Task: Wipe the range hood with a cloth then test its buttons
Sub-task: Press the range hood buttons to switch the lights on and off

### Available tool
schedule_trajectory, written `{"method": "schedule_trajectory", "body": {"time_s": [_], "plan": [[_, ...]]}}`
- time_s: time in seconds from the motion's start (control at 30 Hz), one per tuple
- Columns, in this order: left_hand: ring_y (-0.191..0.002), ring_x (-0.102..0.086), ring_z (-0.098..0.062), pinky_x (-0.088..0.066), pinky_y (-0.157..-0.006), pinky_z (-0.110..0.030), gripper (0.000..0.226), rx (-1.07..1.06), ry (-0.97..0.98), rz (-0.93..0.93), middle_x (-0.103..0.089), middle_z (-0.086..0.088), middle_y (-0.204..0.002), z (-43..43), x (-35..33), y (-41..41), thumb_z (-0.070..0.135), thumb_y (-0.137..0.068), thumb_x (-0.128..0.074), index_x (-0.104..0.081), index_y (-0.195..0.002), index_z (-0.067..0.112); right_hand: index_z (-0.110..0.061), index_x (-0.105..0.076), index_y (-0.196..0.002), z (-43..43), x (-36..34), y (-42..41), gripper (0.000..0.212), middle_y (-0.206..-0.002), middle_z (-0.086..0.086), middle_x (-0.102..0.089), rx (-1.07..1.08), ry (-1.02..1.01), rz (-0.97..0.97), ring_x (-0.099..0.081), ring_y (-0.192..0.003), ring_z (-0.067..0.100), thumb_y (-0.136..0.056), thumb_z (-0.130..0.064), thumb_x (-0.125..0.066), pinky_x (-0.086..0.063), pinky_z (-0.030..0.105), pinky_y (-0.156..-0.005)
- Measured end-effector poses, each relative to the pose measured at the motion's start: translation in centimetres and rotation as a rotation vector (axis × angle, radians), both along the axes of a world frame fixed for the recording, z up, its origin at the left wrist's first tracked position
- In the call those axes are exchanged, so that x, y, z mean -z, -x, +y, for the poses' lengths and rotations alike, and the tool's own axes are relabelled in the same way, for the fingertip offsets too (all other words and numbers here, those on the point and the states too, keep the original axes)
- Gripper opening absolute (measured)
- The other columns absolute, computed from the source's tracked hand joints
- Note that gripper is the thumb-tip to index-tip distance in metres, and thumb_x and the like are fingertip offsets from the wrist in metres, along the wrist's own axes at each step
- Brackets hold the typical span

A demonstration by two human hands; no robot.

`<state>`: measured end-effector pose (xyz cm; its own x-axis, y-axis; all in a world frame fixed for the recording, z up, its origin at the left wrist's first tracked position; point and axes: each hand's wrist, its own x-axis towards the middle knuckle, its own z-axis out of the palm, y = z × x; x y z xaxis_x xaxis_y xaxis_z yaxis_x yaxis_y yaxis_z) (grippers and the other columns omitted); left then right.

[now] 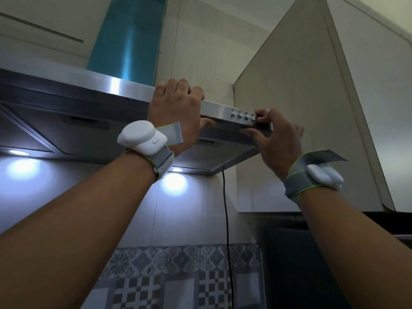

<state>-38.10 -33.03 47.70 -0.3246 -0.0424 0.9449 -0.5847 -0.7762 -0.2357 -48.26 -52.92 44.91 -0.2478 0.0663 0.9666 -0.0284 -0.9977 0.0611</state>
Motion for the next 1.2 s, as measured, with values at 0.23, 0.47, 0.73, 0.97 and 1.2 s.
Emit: {"method": "schedule_trajectory", "body": {"time_s": [0.23, 0.47, 0.73, 0.97, 1.2], "plan": [[-0.102, -0.051, -0.029, -0.037, -0.091, -0.042, 0.067, -0.006, -0.011, 0.01, -0.058, -0.01, -0.106, -0.1, 0.0, 0.2, 0.075, -0.075, -0.053, -0.06, -0.11, 0.017, -0.032, -0.056, -0.092, 0.3, 0.0, 0.6, 0.029, -0.108, -0.017, -0.067, 0.013, -0.021, 0.036, -0.063, -0.099, 0.013, -0.076, -0.048, -0.074, -0.025, 0.032, -0.084], [-0.103, -0.051, -0.03, -0.037, -0.091, -0.042, 0.065, -0.019, -0.007, 0.021, -0.058, -0.011, -0.107, 0.1, 0.1, 0.3, 0.073, -0.076, -0.054, -0.06, -0.11, 0.017, -0.024, -0.051, -0.091, 0.7, 0.1, 0.7, 0.036, -0.107, -0.02, -0.064, 0.021, -0.029, 0.046, -0.064, -0.096, 0.015, -0.076, -0.046, -0.075, -0.025, 0.032, -0.082], [-0.105, -0.049, -0.032, -0.036, -0.093, -0.044, 0.062, 0.0, -0.041, 0.065, -0.055, -0.013, -0.108, 0.1, 0.1, 0.6, 0.068, -0.079, -0.056, -0.057, -0.112, 0.015, -0.03, -0.05, -0.108, 3.5, 0.3, 0.9, 0.05, -0.104, -0.009, -0.061, 0.243, -0.038, 0.149, -0.058, -0.099, 0.019, -0.073, -0.06, -0.07, -0.03, 0.04, -0.088], [-0.106, -0.048, -0.033, -0.035, -0.093, -0.043, 0.06, -0.003, -0.054, 0.074, -0.055, -0.014, -0.11, 0.2, 0.0, 0.6, 0.065, -0.081, -0.056, -0.057, -0.112, 0.014, -0.031, -0.053, -0.107, 6.2, 0.0, -0.8, 0.035, -0.106, -0.009, -0.062, 0.185, 0.096, 0.177, -0.059, -0.101, 0.016, -0.08, -0.047, -0.068, -0.029, 0.046, -0.099], [-0.108, -0.049, -0.032, -0.036, -0.095, -0.044, 0.057, -0.003, -0.067, 0.081, -0.055, -0.014, -0.113, 0.4, 0.1, 0.7, 0.062, -0.085, -0.055, -0.056, -0.115, 0.014, -0.022, -0.052, -0.101, 5.6, -0.3, -1.0, 0.032, -0.104, -0.009, -0.068, 0.104, 0.086, 0.102, -0.065, -0.092, 0.019, -0.082, -0.04, -0.07, -0.028, 0.039, -0.088]]}}
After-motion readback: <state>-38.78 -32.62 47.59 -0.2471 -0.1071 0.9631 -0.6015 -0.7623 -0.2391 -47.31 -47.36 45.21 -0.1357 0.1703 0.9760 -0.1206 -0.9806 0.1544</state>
